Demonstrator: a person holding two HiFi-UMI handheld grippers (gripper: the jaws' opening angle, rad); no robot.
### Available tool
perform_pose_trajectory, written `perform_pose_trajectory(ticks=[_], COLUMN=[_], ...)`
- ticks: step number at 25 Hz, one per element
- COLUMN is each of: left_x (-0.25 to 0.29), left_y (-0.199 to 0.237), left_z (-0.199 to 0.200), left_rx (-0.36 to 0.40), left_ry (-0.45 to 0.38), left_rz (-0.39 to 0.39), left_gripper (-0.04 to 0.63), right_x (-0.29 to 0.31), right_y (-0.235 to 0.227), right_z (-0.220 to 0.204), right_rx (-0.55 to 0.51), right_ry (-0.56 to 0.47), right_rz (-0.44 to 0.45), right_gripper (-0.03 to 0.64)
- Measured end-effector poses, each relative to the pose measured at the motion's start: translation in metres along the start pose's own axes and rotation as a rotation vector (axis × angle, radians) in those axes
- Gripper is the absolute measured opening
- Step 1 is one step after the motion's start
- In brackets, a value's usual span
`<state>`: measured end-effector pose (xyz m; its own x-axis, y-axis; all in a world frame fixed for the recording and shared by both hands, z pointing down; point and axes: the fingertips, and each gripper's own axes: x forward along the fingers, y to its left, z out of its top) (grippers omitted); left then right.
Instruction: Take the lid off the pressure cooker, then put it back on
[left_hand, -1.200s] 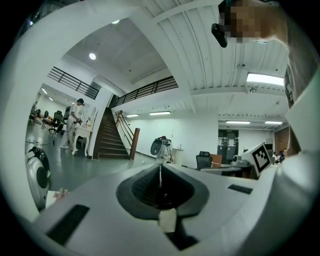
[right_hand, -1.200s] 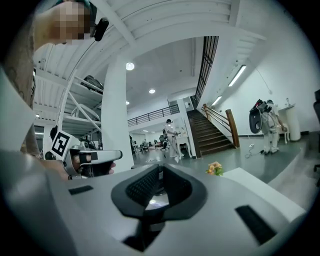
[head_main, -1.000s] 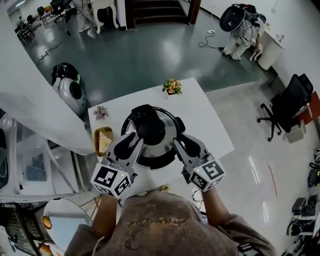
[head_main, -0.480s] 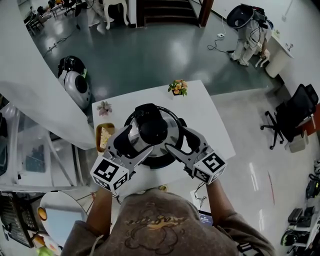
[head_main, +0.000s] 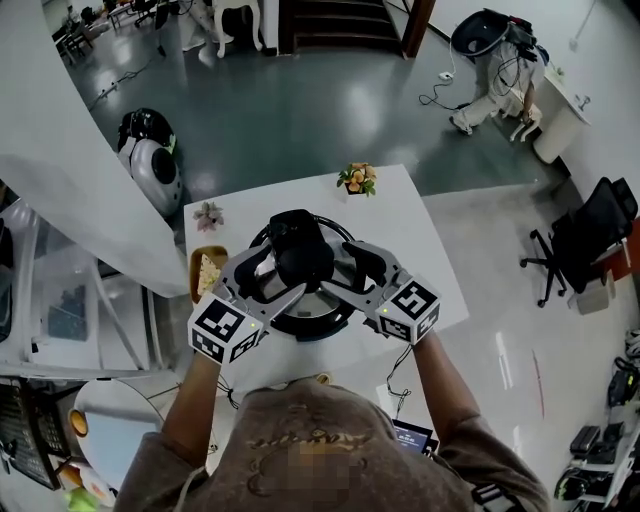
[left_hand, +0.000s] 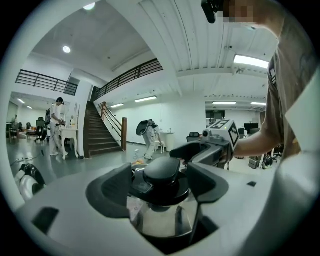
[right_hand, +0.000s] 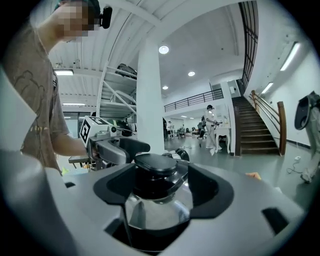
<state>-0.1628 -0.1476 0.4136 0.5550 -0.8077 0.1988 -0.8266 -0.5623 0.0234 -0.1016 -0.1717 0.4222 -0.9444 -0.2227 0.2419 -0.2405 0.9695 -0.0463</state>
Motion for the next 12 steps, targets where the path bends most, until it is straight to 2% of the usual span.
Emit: perform_pose_trajectory(ticks=[8,12], left_x=[0.016,0.019], left_y=[0.001,0.001], left_z=[-0.007,-0.009], left_rx=[0.045,0.063], left_ry=[0.068,0.096], left_rz=[-0.047,-0.06], left_gripper=[0.316,0.303], right_x=[0.027,0.03], right_y=[0.001,0.004], right_z=[-0.003,-0.005], right_rx=[-0.108,-0.158], right_ry=[0.112,0.153], right_rz=[0.146,0.192], right_gripper=[0.321,0.299])
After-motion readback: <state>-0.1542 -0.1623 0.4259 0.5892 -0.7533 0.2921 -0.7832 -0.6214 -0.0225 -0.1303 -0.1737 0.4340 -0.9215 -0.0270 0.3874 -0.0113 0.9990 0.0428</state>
